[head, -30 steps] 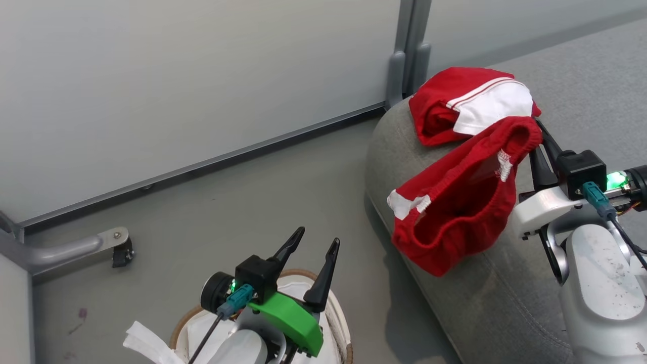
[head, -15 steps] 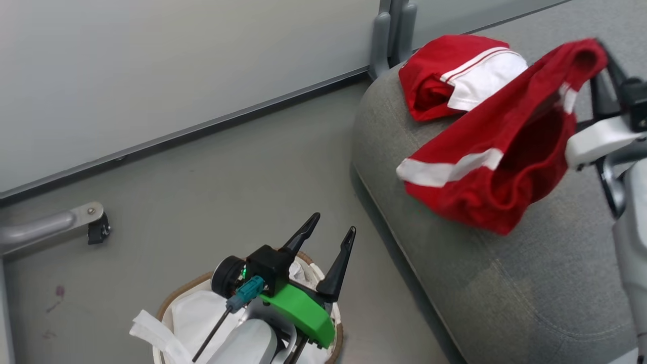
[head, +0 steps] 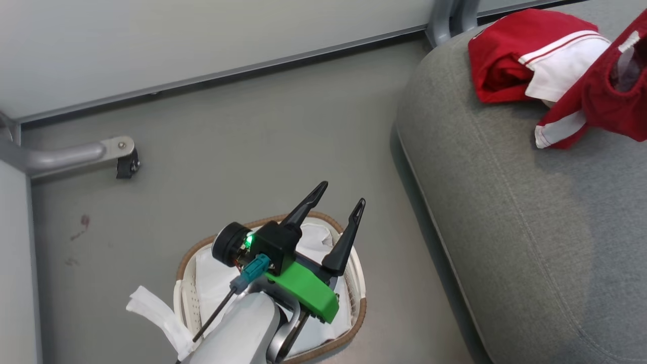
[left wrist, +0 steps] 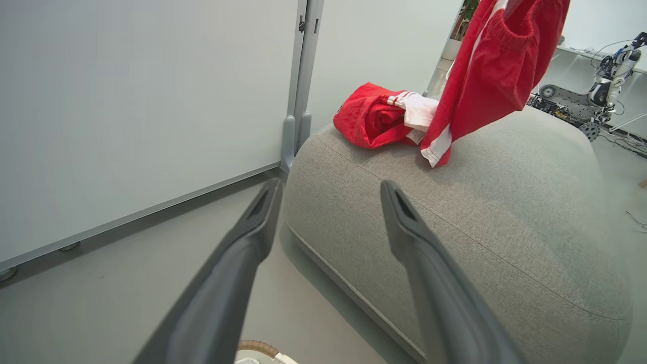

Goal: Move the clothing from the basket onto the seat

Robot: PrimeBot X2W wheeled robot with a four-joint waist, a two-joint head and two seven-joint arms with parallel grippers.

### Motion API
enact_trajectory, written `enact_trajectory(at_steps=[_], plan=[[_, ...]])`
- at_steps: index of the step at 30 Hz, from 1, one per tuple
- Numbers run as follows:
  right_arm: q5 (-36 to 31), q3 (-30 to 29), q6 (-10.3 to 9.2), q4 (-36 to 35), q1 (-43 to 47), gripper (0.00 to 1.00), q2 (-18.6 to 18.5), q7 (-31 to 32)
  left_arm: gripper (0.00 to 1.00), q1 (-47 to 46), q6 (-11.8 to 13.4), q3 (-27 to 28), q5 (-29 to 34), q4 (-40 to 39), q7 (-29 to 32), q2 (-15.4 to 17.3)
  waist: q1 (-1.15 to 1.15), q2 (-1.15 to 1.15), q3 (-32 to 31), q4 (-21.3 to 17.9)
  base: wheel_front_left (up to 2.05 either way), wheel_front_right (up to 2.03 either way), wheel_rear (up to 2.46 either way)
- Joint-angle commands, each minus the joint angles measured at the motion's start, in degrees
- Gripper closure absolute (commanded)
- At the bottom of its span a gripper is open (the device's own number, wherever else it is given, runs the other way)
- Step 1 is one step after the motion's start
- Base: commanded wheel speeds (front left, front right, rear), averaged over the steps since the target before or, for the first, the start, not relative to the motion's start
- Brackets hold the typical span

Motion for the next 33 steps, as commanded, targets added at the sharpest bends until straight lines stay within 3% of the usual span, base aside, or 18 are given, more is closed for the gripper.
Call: enact_trajectory(at_steps=[1, 9, 18, 19, 20, 21, 22, 33], plan=[[-1.03, -0.82, -0.08, 1.65, -0.72, 1.00, -0.60, 0.16, 0.00, -1.65, -0.24, -0.16, 0.37, -0.55, -0.02, 0.62, 0.00, -0.01, 5.71, 4.46, 0.00, 0.00, 0.00], [-4.83, -6.45, -0.08, 10.31, 2.60, 1.00, 0.44, -0.97, 0.00, -3.61, -0.25, 0.09, 1.17, -1.82, -0.02, 1.21, 0.00, -0.01, 10.70, 6.61, 0.00, 0.00, 0.00], [-8.28, -11.14, -0.08, 15.42, 5.75, 1.00, 3.97, -1.61, 0.00, -3.18, -0.25, 1.27, 1.58, -2.03, -0.02, 2.17, 0.00, -0.01, 11.73, 6.24, 0.00, 0.00, 0.00], [-8.55, -11.40, -0.08, 15.54, 6.06, 0.91, 4.34, -1.65, 0.00, -3.08, -0.25, 1.38, 1.67, -1.95, -0.02, 2.20, 0.00, -0.01, 11.55, 6.02, 0.00, 0.00, 0.00], [-8.60, -11.44, -0.08, 15.31, 6.30, 0.63, 4.69, -1.67, 0.00, -3.04, -0.25, 1.39, 1.72, -1.93, -0.02, 2.17, 0.00, -0.01, 11.38, 5.86, 0.00, 0.00, 0.00], [-8.73, -11.26, -0.08, 14.85, 6.67, 0.24, 5.25, -1.69, 0.00, -2.96, -0.25, 1.54, 1.70, -1.92, -0.02, 2.16, 0.00, -0.01, 11.09, 5.63, 0.00, 0.00, 0.00], [-8.74, -11.10, -0.08, 14.42, 7.07, 0.00, 5.64, -1.70, 0.00, -2.85, -0.25, 1.66, 1.64, -1.92, -0.02, 2.12, 0.00, -0.01, 10.83, 5.45, 0.00, 0.00, 0.00], [-4.25, -7.75, -0.08, 8.33, 15.00, 0.00, 7.82, -1.72, 0.00, -0.55, -0.25, 3.62, 0.57, -0.74, -0.02, 1.47, 0.00, -0.01, 4.94, 2.48, 0.00, 0.00, 0.00]])
